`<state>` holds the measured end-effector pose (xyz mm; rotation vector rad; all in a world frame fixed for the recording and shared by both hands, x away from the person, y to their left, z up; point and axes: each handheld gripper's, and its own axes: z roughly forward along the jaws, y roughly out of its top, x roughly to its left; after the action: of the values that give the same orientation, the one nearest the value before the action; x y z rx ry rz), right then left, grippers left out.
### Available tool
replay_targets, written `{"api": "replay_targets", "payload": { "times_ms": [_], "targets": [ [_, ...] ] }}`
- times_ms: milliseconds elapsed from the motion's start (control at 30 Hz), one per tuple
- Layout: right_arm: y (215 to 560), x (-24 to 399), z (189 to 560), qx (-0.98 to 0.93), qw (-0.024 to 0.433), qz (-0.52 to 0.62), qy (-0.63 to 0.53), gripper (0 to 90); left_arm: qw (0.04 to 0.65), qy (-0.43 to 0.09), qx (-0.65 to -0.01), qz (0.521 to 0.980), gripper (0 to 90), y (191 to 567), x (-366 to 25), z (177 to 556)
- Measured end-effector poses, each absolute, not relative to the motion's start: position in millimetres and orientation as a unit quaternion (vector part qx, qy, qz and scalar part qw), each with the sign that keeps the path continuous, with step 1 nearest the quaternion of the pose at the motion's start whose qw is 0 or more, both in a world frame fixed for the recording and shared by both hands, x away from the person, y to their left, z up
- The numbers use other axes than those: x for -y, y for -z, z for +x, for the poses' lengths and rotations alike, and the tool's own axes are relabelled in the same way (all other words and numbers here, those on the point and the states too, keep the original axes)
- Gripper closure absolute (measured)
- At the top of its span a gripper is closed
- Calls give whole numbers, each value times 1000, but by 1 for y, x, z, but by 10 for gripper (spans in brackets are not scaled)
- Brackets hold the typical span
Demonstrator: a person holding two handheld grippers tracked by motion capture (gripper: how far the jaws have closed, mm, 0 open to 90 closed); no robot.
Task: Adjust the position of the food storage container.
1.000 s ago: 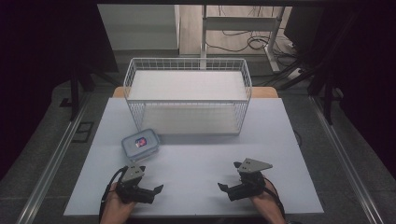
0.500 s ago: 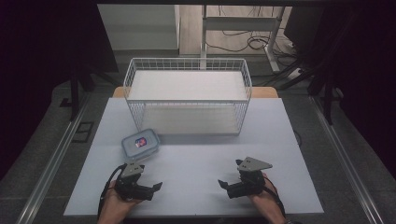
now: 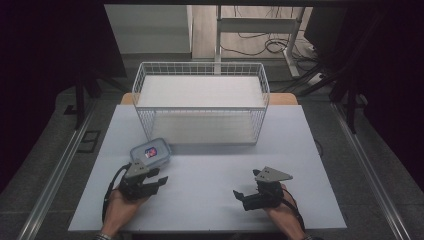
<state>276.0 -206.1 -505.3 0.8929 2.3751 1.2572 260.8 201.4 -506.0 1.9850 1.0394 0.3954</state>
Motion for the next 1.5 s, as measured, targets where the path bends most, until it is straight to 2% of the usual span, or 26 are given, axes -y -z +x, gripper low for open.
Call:
{"api": "replay_targets", "payload": {
  "times_ms": [33, 67, 100, 167, 433, 700, 1067, 1200, 1500],
  "targets": [
    [506, 205, 277, -831, 154, 311, -434, 0, 419, -163, -416, 791, 689, 504, -204, 263],
    [506, 205, 277, -831, 154, 311, -434, 0, 414, -170, -415, 792, 689, 502, -207, 266],
    [505, 205, 277, -833, 149, 309, -433, 0, 408, -181, -417, 792, 776, 498, -212, 272],
    [504, 205, 277, -832, 147, 308, -437, 0, 416, -182, -424, 784, 833, 494, -219, 281],
    [504, 205, 276, -830, 154, 308, -439, 0, 408, -214, -459, 760, 893, 489, -244, 316],
    [507, 204, 278, -822, 164, 318, -444, 0, 403, -217, -501, 734, 897, 497, -273, 346],
    [511, 203, 281, -820, 175, 331, -434, 5, 376, -198, -522, 739, 898, 519, -277, 368],
    [512, 203, 282, -821, 171, 333, -430, 7, 379, -188, -516, 745, 899, 518, -275, 367],
    [512, 203, 281, -830, 174, 325, -419, 9, 355, -157, -462, 797, 900, 513, -245, 364]
  ]
}}
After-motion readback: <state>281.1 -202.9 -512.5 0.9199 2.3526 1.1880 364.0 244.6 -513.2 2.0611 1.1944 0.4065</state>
